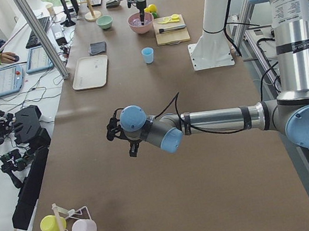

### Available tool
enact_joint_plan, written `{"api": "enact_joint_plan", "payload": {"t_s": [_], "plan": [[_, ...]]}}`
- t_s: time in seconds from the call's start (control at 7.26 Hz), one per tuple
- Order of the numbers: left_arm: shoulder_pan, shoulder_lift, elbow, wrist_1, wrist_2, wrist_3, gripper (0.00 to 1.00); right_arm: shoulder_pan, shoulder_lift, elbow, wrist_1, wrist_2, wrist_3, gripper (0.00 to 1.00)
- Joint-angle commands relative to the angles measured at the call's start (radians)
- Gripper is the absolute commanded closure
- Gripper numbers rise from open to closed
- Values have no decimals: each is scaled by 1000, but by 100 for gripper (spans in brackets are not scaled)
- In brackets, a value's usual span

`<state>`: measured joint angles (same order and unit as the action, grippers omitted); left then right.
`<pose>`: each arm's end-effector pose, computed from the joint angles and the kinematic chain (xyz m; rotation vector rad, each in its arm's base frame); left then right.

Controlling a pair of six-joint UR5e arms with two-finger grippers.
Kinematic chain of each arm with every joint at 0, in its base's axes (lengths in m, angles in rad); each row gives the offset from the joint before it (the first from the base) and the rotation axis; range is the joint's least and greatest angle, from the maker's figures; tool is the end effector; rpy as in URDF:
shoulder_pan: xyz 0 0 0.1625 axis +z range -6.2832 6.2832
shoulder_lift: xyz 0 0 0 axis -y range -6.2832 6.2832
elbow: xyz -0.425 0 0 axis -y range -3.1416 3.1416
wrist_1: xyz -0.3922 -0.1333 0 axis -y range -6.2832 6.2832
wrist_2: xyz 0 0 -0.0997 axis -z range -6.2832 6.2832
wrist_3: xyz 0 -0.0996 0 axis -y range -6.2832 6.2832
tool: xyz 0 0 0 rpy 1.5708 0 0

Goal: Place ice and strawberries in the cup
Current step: 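Lower the right gripper into the bowl and grasp another ice cube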

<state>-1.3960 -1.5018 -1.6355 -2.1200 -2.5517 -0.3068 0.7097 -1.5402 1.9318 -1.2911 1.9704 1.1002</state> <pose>0.0332 -0.4784 0.5839 0.2571 1.0450 0.1481 -0.3257 -0.4045 0.4474 0.0491 -0.7638 0.0932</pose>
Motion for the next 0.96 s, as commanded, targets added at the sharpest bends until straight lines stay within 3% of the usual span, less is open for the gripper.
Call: {"api": "enact_joint_plan", "payload": {"t_s": [0.0, 0.55, 0.83], "plan": [[0, 0, -1, 0, -1, 0, 2, -10, -11, 0, 19, -8, 4, 37], [0, 0, -1, 0, -1, 0, 2, -10, -1, 18, 18, -2, -2, 100], [0, 0, -1, 0, -1, 0, 2, -4, -5, 39, 12, 7, -13, 100]]}}
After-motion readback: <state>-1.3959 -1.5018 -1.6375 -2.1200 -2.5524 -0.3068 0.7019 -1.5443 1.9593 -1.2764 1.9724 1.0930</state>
